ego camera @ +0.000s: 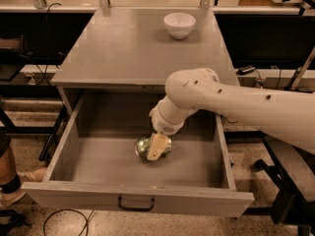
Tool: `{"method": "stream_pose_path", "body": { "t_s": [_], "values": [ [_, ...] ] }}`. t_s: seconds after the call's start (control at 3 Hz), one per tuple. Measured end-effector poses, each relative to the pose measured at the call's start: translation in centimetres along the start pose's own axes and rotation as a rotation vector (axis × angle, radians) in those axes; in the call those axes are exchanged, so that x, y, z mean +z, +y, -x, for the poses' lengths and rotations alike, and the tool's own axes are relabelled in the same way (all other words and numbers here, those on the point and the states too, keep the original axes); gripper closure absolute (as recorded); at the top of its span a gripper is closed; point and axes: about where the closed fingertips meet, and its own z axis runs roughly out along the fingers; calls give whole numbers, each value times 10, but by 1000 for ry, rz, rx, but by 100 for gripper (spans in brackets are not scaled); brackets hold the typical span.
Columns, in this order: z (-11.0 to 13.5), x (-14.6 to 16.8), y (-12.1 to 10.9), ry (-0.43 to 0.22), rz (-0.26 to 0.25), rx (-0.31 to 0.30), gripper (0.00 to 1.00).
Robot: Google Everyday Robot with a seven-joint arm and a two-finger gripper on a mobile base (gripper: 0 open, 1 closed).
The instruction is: Place green can into top drawer
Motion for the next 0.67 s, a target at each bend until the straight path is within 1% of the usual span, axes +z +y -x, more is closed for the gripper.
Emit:
{"method": "stream_pose_path", "body": {
  "t_s": [0.33,0.67],
  "values": [
    [-4,-26,-8,-14,-44,-14,0],
    [-24,-77,-11,-8,-84,-13,0]
  ]
}}
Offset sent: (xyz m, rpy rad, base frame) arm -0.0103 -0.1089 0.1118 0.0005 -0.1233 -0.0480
